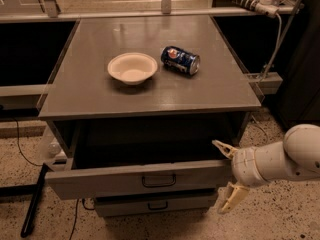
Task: Open top drawer
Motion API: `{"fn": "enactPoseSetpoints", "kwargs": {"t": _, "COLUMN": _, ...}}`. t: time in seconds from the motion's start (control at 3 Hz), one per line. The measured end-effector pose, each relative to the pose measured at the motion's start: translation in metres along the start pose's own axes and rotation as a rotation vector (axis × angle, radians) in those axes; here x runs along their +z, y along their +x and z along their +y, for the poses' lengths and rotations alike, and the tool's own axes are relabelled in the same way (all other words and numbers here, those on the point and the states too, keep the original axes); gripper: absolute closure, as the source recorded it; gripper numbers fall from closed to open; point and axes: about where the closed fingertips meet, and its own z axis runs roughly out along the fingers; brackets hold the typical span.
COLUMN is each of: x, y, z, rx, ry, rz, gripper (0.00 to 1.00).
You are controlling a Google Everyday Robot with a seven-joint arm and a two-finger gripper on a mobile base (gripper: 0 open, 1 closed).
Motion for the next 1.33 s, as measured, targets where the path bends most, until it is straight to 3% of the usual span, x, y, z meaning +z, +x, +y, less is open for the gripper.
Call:
{"fn": "enactPoseSetpoints", "kwargs": {"t": 0.33, "x": 0.020, "y": 0.011, "z": -0.009, "rx": -0.012, "ry": 0.022, "rz": 0.036, "gripper": 0.00}}
{"fn": "enactPoseSetpoints", "kwargs": {"t": 0.67, "x": 0.020, "y": 0.012, "z": -0.011, "rx": -0.015, "ry": 0.030, "rz": 0.039, "gripper": 0.18}}
{"fn": "enactPoseSetpoints", "kwargs": {"t": 1.33, "x": 0.009, "y": 0.008, "z": -0.004, "rx": -0.027, "ry": 0.035, "rz": 0.019, "gripper": 0.65}}
